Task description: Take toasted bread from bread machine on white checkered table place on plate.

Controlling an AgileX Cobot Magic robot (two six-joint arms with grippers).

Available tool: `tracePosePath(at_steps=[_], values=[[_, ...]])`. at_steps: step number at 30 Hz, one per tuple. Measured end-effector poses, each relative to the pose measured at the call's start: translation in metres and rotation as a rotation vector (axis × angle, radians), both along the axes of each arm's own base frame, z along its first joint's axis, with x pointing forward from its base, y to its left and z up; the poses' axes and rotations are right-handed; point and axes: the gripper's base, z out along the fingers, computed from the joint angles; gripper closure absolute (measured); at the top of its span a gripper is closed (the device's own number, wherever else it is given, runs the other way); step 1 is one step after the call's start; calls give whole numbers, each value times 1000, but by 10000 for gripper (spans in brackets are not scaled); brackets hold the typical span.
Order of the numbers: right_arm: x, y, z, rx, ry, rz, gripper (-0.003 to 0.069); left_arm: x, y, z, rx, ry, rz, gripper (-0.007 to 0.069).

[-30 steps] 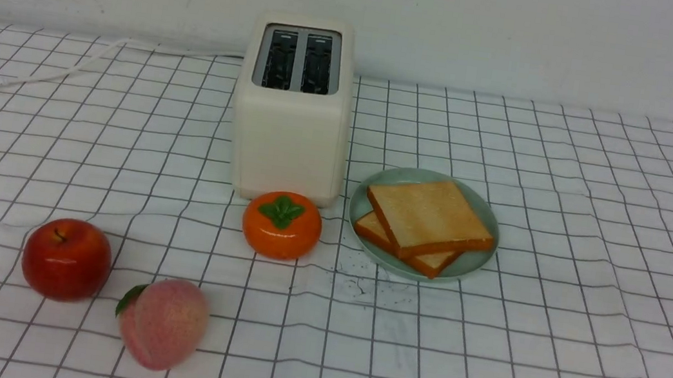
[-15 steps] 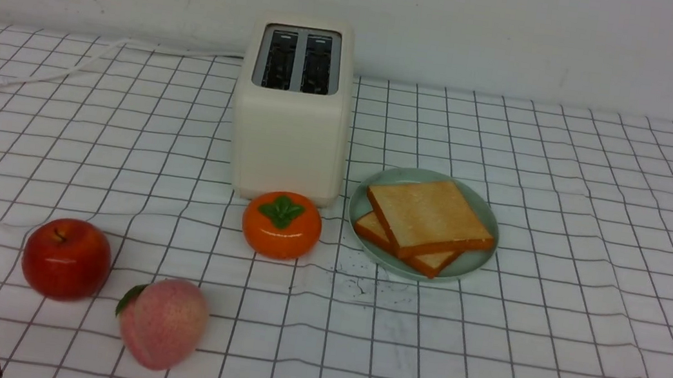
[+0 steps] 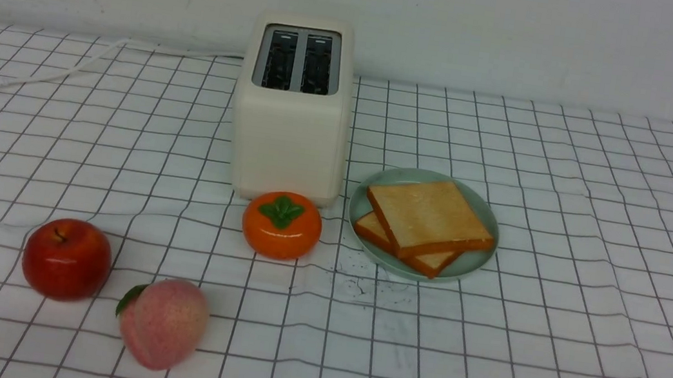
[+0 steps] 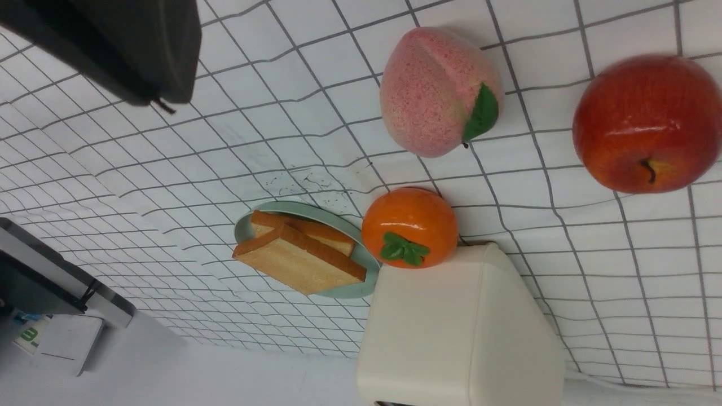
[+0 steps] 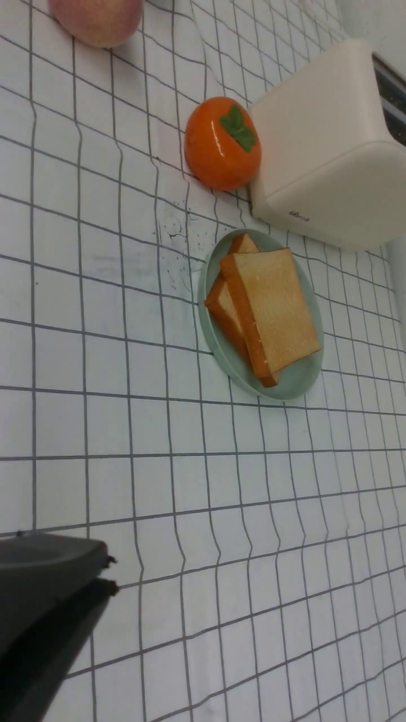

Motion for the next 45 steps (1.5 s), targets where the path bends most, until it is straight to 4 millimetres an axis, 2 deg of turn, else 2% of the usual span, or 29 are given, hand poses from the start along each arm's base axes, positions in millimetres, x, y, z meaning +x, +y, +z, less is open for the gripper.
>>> tracePosePath(at_steps=[5, 6, 7, 12, 15, 45], values=[[1, -2, -10, -8, -29, -26, 636, 0, 0, 0, 2, 3, 2, 637], [1, -3, -23, -14, -61, -46, 653, 0, 0, 0, 3, 3, 3, 636], [2, -4, -24, -17, -73, -50, 655, 0, 0, 0, 3, 3, 3, 636], [2, -8, -94, -91, -108, -76, 675, 0, 0, 0, 3, 3, 3, 630], [2, -9, -118, -96, -77, -82, 675, 0, 0, 0, 2, 2, 2, 627], [2, -10, -119, -145, -69, -84, 664, 0, 0, -1, 5, 6, 5, 603]])
